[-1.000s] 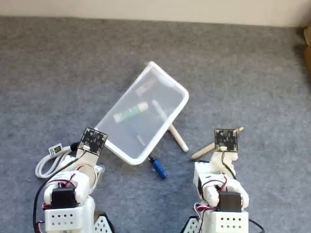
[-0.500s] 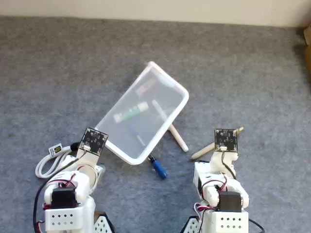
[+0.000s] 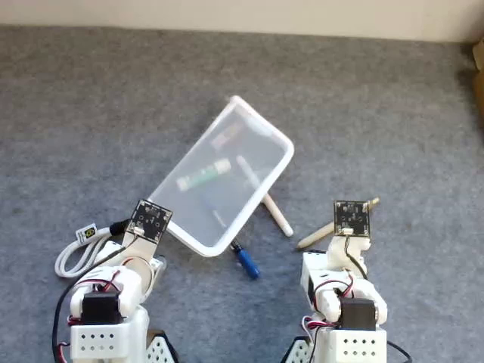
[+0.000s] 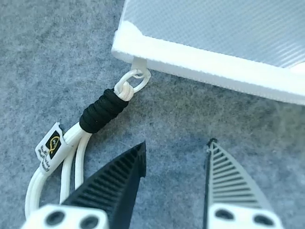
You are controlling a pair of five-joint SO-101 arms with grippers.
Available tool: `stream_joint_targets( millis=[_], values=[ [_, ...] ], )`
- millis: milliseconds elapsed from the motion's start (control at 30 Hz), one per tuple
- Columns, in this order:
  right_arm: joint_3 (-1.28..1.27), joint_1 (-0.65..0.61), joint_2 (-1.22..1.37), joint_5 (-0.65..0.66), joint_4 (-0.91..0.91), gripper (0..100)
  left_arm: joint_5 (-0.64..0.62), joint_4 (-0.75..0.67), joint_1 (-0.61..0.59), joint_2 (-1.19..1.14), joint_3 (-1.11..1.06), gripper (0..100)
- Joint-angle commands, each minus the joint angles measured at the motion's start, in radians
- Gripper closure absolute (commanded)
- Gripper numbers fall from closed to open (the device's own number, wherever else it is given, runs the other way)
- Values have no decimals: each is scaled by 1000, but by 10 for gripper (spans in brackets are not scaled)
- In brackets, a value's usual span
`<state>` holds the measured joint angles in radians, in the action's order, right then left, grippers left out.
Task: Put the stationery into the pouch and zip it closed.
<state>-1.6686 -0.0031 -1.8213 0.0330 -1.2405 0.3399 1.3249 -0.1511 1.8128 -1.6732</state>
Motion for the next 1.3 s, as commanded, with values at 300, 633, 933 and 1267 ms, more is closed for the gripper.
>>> stream_joint_targets(
  millis=[300,633,933,1267],
  values=[
    [-122,-10,-15,9,-10,983,2,-41,-82,13,206,800],
    [-124,-10,-15,3,-10,983,6,-40,-237,10,315,800],
    [-124,-7,-15,3,-8,983,118,43,-295,-28,467,800],
    [-122,-7,-15,3,-8,983,209,44,-257,-582,688,736]
  ],
)
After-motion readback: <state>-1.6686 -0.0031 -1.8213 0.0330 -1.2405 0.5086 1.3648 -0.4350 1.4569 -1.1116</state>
